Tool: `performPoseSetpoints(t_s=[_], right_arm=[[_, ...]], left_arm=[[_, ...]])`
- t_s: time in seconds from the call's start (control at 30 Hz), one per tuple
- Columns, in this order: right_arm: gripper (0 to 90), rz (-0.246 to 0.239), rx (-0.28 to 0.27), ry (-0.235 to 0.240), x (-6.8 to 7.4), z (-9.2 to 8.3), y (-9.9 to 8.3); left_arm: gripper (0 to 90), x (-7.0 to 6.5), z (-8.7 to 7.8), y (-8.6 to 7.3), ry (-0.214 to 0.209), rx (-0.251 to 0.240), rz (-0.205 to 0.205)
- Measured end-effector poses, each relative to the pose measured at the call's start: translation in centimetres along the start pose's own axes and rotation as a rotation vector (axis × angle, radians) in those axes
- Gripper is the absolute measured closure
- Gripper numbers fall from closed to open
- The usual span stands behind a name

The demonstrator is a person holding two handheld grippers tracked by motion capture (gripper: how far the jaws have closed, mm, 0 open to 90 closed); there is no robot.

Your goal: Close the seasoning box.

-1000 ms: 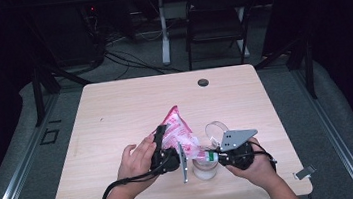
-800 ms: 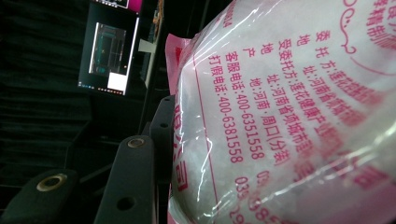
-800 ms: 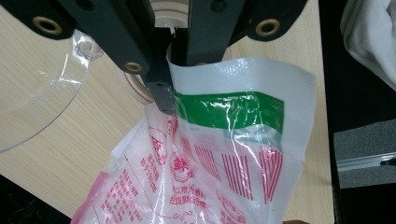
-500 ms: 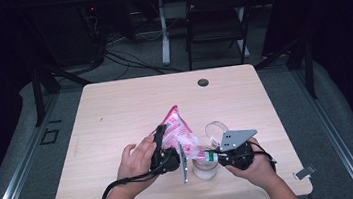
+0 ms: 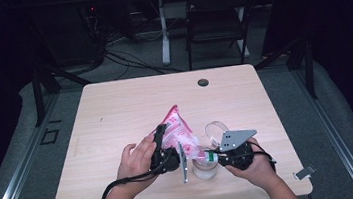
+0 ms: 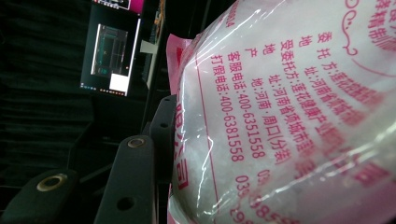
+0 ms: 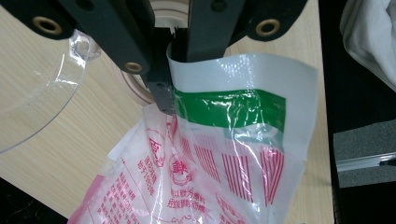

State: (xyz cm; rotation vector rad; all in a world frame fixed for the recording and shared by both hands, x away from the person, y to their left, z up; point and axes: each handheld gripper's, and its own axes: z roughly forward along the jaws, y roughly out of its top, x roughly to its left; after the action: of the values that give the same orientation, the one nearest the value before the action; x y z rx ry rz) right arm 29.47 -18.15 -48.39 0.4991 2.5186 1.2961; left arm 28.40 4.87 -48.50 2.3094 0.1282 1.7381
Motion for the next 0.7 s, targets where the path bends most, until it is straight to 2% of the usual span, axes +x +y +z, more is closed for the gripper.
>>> performPoseSetpoints(t_s=[0.7], right_arm=[[89.6, 0.000, 0.004, 0.000, 0.03, 0.06, -0.01]], left_arm=[[59.6, 0.11, -0.08, 0.05, 0.002, 0.001, 0.003]])
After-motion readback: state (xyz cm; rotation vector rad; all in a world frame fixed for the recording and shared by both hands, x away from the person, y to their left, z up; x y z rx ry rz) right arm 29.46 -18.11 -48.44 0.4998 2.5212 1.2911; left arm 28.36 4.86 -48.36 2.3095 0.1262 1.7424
